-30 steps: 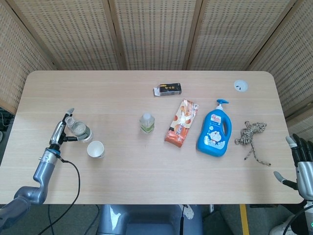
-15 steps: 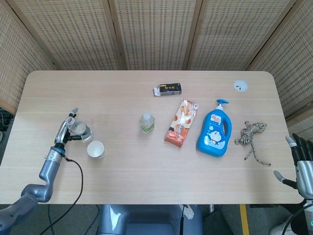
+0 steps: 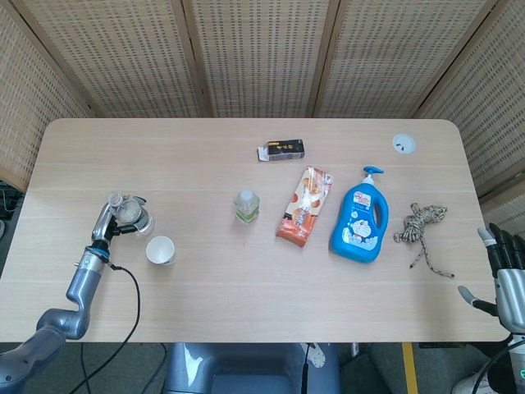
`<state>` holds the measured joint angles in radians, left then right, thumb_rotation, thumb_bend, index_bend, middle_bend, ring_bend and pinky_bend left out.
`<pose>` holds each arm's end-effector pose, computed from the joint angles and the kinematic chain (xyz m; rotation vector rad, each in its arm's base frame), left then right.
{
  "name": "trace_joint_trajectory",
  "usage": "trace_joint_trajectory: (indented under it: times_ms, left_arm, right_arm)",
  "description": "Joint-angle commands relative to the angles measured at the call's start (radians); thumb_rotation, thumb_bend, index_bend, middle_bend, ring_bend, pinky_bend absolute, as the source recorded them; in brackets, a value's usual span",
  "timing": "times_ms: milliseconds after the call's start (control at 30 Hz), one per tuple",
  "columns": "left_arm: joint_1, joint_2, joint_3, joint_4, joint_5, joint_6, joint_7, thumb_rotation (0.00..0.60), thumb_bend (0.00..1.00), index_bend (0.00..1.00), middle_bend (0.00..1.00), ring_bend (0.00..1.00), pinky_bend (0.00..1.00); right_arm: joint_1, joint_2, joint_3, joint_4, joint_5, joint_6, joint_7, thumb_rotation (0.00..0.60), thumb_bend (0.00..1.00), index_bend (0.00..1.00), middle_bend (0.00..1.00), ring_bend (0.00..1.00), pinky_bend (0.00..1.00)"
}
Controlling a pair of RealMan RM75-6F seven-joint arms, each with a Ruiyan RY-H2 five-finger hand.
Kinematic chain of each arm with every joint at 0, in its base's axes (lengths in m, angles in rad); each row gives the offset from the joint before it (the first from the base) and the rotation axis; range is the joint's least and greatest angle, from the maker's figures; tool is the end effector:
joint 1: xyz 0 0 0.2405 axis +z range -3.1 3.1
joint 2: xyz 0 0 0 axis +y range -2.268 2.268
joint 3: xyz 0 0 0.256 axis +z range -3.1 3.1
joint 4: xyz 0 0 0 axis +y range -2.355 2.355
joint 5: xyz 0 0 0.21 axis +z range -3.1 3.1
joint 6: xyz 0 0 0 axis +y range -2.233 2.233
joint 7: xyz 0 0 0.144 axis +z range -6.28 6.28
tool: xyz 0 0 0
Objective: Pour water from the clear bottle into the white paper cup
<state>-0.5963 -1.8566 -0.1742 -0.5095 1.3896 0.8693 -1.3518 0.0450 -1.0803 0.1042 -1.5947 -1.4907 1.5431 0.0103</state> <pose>-0.3227 0.3751 -0.0142 -0.9034 -1.8862 -1.4420 -0.3170 -0.1794 0.1893 1.3046 -0.8104 0.9126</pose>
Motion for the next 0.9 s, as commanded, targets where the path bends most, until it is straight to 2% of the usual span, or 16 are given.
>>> trace_joint_trajectory:
  times_ms: [33, 133, 233, 433, 633, 900]
  left_arm:
    - [-0.002, -0.005, -0.005, 0.007, -0.005, 0.0, -0.007, 0.6, 0.62, 0.57, 0.45, 0.27, 0.33]
    - [-0.004, -0.014, -0.017, 0.017, -0.018, 0.0, -0.01, 0.6, 0.67, 0.63, 0.51, 0.33, 0.38]
    - [-0.003, -0.017, -0.024, 0.02, -0.025, 0.004, -0.015, 0.6, 0.7, 0.65, 0.54, 0.35, 0.39]
    - [-0.002, 0.018, -0.029, -0.007, -0.012, 0.058, -0.02, 0.6, 0.68, 0.66, 0.54, 0.35, 0.39]
    - [0.002, 0.179, 0.009, -0.148, 0.056, 0.138, 0.069, 0.6, 0.67, 0.66, 0.54, 0.35, 0.4]
    - [0.017, 0.412, 0.092, -0.345, 0.121, 0.119, 0.264, 0.6, 0.67, 0.67, 0.54, 0.35, 0.4]
  right_arm:
    - [0.0, 0.0, 0.0, 0.0, 0.0, 0.0, 0.0, 0.6, 0.0, 0.0, 0.0, 0.0, 0.0]
    - [0.0, -0.001, 0.0, 0.002, -0.001, 0.0, 0.001, 0.6, 0.0, 0.0, 0.0, 0.0, 0.0]
    - [0.001, -0.001, -0.001, 0.002, -0.001, 0.0, 0.001, 0.6, 0.0, 0.0, 0.0, 0.0, 0.0]
    - [0.0, 0.0, -0.002, 0.001, -0.003, 0.002, 0.002, 0.6, 0.0, 0.0, 0.0, 0.0, 0.0]
    - [-0.003, 0.002, -0.006, -0.004, -0.013, 0.01, 0.002, 0.6, 0.0, 0.0, 0.0, 0.0, 0.0]
    - [-0.008, 0.006, -0.008, -0.01, -0.021, 0.023, 0.004, 0.6, 0.0, 0.0, 0.0, 0.0, 0.0]
